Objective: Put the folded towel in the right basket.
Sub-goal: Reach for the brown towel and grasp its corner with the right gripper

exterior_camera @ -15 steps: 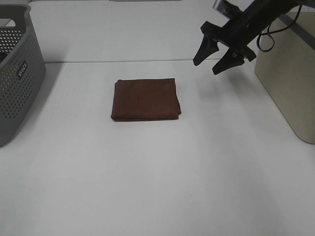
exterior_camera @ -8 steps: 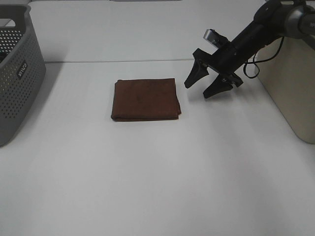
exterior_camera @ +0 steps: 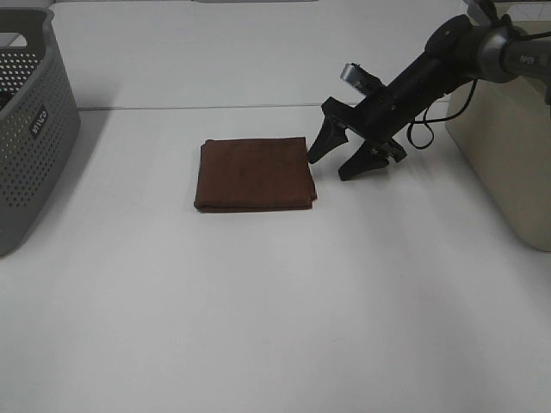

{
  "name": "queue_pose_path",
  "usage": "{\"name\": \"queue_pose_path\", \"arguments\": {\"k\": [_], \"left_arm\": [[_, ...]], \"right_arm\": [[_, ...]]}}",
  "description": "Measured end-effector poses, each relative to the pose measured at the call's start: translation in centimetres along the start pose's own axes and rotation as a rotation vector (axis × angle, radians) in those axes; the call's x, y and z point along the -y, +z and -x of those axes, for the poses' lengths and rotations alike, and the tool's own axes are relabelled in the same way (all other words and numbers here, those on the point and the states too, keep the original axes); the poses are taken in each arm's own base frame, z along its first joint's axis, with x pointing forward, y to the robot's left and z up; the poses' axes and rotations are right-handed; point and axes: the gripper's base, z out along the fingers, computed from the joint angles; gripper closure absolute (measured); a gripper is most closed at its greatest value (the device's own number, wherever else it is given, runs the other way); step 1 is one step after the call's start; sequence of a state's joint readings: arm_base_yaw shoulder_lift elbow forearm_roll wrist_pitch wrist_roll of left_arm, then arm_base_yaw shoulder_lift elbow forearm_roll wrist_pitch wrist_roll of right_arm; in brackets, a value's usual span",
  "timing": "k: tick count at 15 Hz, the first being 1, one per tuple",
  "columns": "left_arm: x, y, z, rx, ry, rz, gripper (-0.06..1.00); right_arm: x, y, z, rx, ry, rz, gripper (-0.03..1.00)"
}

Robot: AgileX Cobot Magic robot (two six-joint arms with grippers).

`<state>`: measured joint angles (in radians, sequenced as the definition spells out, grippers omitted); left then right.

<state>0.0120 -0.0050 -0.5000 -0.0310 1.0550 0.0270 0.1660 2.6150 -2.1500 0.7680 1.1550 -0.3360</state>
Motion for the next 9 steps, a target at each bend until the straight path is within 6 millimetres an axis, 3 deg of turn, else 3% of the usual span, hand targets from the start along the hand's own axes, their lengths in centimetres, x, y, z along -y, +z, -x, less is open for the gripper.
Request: {"name": "queue_pose_path", "arguments": {"k": [2,3,4,6,8,9], "left_arm": [[0.0,0.0,0.0,0.000,0.000,0.000,-0.02],[0.0,0.0,0.0,0.000,0.000,0.000,-0.02],[0.0,0.0,0.0,0.000,0.000,0.000,-0.02],[0.0,0.0,0.0,0.000,0.000,0.000,-0.02],[0.0,0.0,0.0,0.000,0.000,0.000,-0.02],[0.0,0.0,0.0,0.000,0.000,0.000,-0.02]], "right_arm": [[-1.9,1.7,0.0,0.015,-0.065,0.000,0.28],[-1.9,1.7,0.0,0.015,-0.065,0.000,0.28],[-3.1,3.3,-0.1,0.022,-0.069,0.025,0.28],[-3.5,4.3,-0.2,0.028,-0.048,0.062,0.30],[-3.3,4.8,-0.2,0.041,-0.033,0.069,0.45],[-3.1,5.0,-0.2,0.047,-0.032,0.063,0.61]]}}
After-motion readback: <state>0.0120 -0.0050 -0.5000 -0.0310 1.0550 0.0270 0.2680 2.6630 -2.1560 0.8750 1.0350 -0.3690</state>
